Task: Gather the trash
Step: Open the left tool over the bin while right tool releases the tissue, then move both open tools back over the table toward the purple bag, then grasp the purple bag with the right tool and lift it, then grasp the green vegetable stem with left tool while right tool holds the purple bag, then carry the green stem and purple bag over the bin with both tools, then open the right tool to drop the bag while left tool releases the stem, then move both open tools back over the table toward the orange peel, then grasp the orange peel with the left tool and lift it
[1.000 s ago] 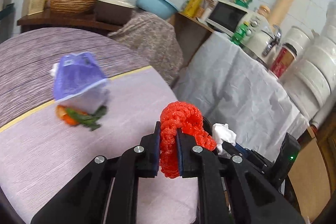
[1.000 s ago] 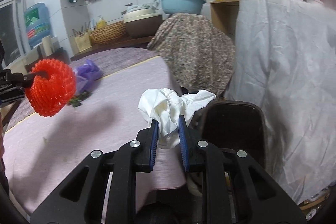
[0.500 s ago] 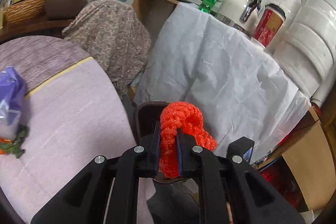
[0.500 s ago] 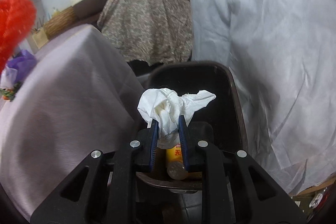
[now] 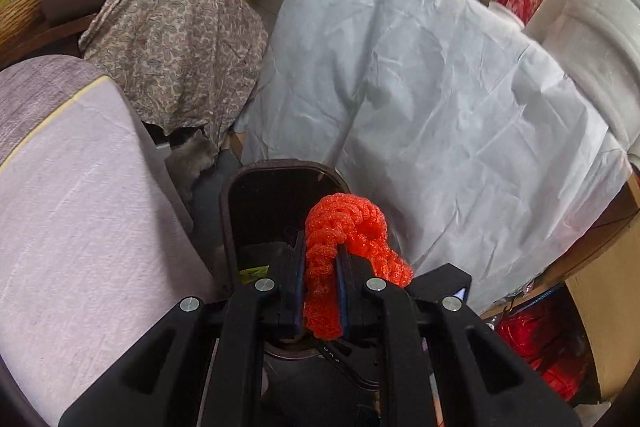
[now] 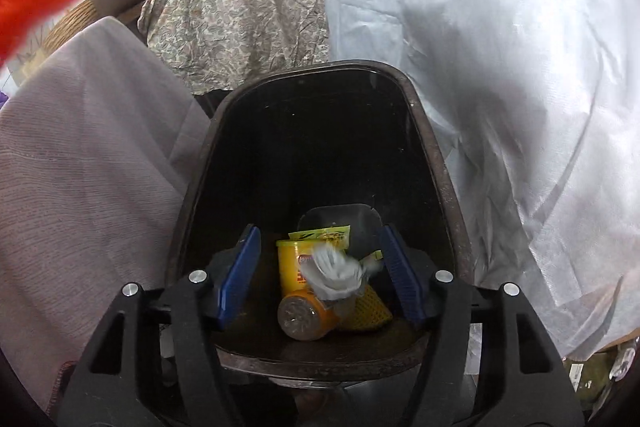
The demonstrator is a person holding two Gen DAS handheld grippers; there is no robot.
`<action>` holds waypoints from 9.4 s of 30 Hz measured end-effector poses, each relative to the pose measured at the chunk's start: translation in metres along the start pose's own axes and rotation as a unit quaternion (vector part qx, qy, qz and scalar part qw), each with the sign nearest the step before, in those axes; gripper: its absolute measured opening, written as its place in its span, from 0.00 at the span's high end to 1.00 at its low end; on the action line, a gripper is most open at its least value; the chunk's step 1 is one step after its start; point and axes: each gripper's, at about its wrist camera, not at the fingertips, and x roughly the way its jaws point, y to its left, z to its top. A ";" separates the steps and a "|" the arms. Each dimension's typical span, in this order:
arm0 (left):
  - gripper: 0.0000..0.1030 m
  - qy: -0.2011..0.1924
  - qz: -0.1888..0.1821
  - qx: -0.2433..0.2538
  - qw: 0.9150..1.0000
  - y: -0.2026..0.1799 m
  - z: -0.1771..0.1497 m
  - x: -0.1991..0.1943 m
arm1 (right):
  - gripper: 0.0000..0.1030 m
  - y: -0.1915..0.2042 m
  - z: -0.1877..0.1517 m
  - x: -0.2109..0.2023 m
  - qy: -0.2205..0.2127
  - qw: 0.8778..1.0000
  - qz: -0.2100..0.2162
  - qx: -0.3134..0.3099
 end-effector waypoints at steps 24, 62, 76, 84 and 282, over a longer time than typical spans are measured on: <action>0.15 -0.020 0.014 0.006 1.000 -0.005 -0.008 -0.009 | 0.26 -0.038 -0.011 -0.037 -0.037 0.997 -0.055 0.035; 0.08 -0.140 0.232 -0.145 0.952 0.207 -0.127 -0.246 | 0.26 0.244 0.057 -0.151 -0.040 0.953 0.253 -0.161; 0.08 -0.145 0.215 -0.171 0.951 0.225 -0.146 -0.257 | 0.26 0.336 0.116 -0.085 0.092 0.933 0.334 -0.102; 0.08 -0.143 0.208 -0.174 0.952 0.228 -0.147 -0.253 | 0.51 0.358 0.114 -0.044 0.152 0.924 0.341 -0.083; 0.78 -0.064 0.216 -0.075 0.971 0.224 -0.076 -0.189 | 0.17 0.247 0.054 -0.157 -0.049 0.952 0.239 -0.185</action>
